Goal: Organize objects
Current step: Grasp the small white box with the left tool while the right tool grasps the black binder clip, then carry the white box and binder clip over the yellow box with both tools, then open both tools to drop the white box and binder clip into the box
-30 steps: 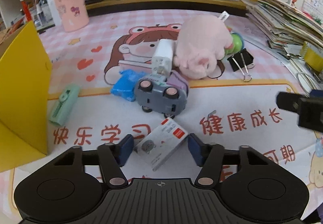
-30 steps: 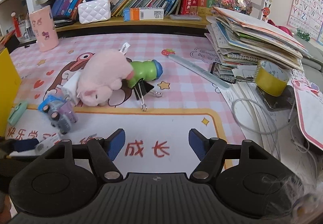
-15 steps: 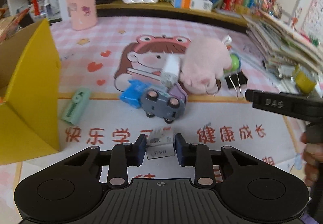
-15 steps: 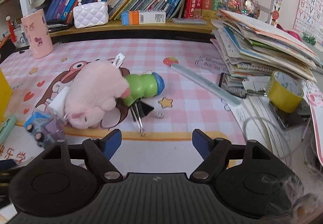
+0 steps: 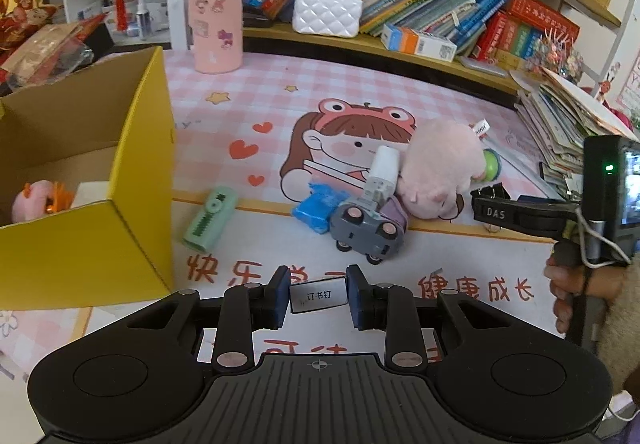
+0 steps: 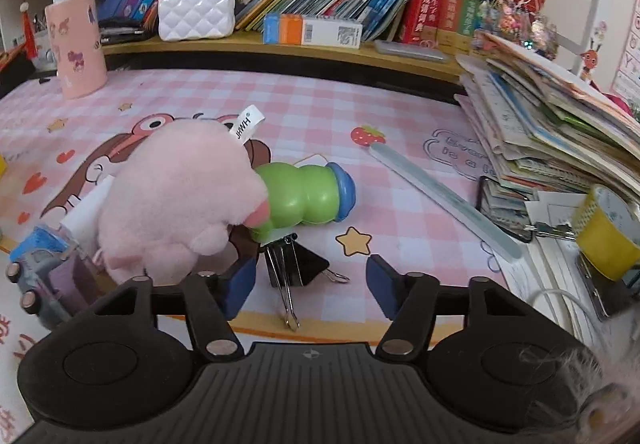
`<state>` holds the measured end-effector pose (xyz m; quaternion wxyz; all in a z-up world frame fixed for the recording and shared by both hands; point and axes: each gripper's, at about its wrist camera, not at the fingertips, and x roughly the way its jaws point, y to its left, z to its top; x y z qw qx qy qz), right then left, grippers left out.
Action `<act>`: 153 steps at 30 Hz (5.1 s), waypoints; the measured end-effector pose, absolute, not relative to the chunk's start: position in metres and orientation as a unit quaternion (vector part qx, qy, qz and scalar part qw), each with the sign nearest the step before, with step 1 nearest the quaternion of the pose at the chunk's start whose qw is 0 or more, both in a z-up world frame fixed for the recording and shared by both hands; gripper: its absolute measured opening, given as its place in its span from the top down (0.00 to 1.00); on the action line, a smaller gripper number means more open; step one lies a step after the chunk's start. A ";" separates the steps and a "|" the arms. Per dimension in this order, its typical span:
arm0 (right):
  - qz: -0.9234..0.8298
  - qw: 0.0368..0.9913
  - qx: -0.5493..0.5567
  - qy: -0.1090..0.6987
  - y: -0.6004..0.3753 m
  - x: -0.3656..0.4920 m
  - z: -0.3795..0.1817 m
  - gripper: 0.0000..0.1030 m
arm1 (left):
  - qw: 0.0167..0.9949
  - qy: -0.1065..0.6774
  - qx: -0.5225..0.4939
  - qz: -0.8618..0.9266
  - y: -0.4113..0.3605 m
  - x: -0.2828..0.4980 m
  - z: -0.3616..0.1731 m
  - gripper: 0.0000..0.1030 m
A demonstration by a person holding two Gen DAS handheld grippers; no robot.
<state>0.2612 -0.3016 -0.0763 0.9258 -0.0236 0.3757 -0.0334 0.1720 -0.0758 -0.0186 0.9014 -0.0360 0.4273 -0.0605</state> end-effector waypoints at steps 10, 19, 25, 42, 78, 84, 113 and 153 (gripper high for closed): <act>-0.016 0.926 -0.006 0.377 -0.305 0.252 -0.070 0.59 | 0.906 0.418 -0.052 -0.051 -0.066 0.162 -0.013 0.73; 0.008 0.921 0.039 0.387 -0.285 0.206 -0.039 0.58 | 0.909 0.406 -0.070 -0.061 -0.063 0.155 -0.011 0.73; 0.045 0.917 0.027 0.396 -0.253 0.169 -0.029 0.58 | 0.914 0.392 -0.079 -0.076 -0.056 0.145 -0.007 0.73; 0.078 0.914 -0.015 0.397 -0.144 0.098 -0.018 0.58 | 0.915 0.381 -0.104 -0.081 0.038 0.089 0.000 0.73; 0.146 0.917 -0.051 0.369 0.029 0.025 -0.004 0.58 | 0.933 0.334 -0.134 -0.027 0.200 0.000 0.014 0.73; 0.139 0.921 -0.047 0.360 0.026 0.030 0.000 0.58 | 0.939 0.316 -0.130 -0.035 0.202 0.005 0.025 0.73; 0.179 0.928 -0.068 0.319 0.055 0.246 0.018 0.58 | 0.940 0.337 -0.060 0.013 0.179 0.190 0.010 0.73; 0.157 0.945 -0.028 0.286 0.037 0.235 0.046 0.42 | 0.956 0.284 -0.045 0.058 0.183 0.163 0.034 0.22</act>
